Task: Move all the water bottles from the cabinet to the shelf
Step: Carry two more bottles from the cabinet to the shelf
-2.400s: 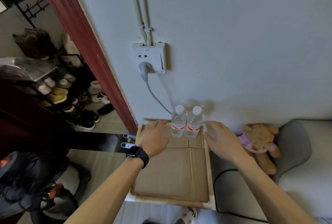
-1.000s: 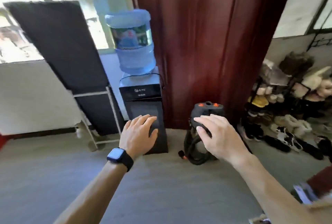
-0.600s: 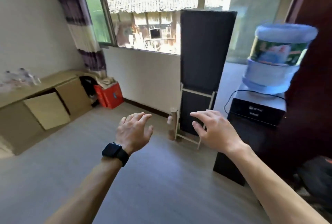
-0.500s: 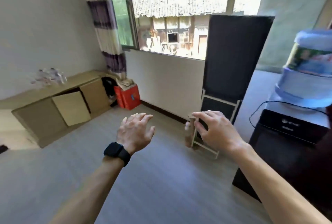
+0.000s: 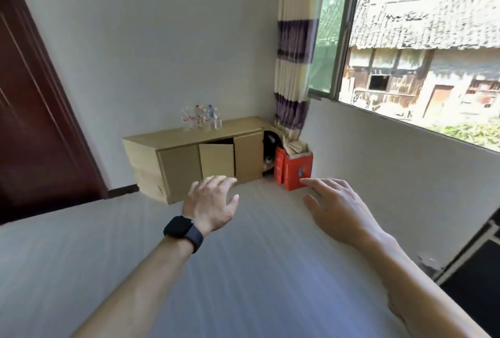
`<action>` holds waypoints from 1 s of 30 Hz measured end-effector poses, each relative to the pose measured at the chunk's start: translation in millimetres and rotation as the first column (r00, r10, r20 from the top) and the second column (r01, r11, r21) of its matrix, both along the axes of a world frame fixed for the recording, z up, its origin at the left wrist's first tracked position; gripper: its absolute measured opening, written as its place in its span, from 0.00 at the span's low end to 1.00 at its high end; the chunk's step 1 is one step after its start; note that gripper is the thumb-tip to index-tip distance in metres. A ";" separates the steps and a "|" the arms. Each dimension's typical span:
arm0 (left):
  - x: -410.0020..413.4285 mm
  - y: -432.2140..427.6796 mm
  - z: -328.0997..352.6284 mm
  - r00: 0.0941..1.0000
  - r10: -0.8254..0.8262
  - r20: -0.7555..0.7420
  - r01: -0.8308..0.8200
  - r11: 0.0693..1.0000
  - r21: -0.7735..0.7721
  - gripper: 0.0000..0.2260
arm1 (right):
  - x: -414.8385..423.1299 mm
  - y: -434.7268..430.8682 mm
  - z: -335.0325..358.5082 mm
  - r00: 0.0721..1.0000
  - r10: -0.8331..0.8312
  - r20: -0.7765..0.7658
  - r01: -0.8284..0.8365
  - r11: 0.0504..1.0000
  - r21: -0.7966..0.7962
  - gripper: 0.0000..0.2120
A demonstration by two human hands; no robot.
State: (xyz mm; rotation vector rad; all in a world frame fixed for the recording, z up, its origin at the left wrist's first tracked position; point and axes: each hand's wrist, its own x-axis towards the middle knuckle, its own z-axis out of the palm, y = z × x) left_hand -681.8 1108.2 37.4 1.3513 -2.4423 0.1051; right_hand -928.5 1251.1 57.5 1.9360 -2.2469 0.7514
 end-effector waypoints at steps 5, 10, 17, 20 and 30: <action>7.7 -101.7 3.2 0.995 0.097 -0.010 -0.098 0.994 -0.045 0.21 | -6.1 -136.0 0.9 0.993 0.110 -0.027 -0.111 0.993 -0.031 0.19; 11.8 -213.4 25.7 0.979 0.202 -0.037 -0.205 0.976 -0.070 0.20 | -14.3 -279.5 22.0 0.977 0.209 -0.032 -0.211 0.976 -0.060 0.18; 29.4 -356.0 38.4 0.948 0.316 -0.035 -0.318 0.945 -0.076 0.20 | -6.7 -454.7 28.9 0.945 0.328 -0.008 -0.328 0.943 -0.051 0.19; 38.1 -420.5 25.6 0.937 0.349 -0.013 -0.349 0.936 -0.042 0.21 | 1.0 -527.8 20.4 0.935 0.355 -0.017 -0.356 0.933 -0.053 0.20; 85.1 -687.0 15.2 0.953 0.303 -0.006 -0.303 0.952 -0.033 0.22 | 47.3 -787.8 5.6 0.960 0.279 -0.016 -0.279 0.956 -0.086 0.19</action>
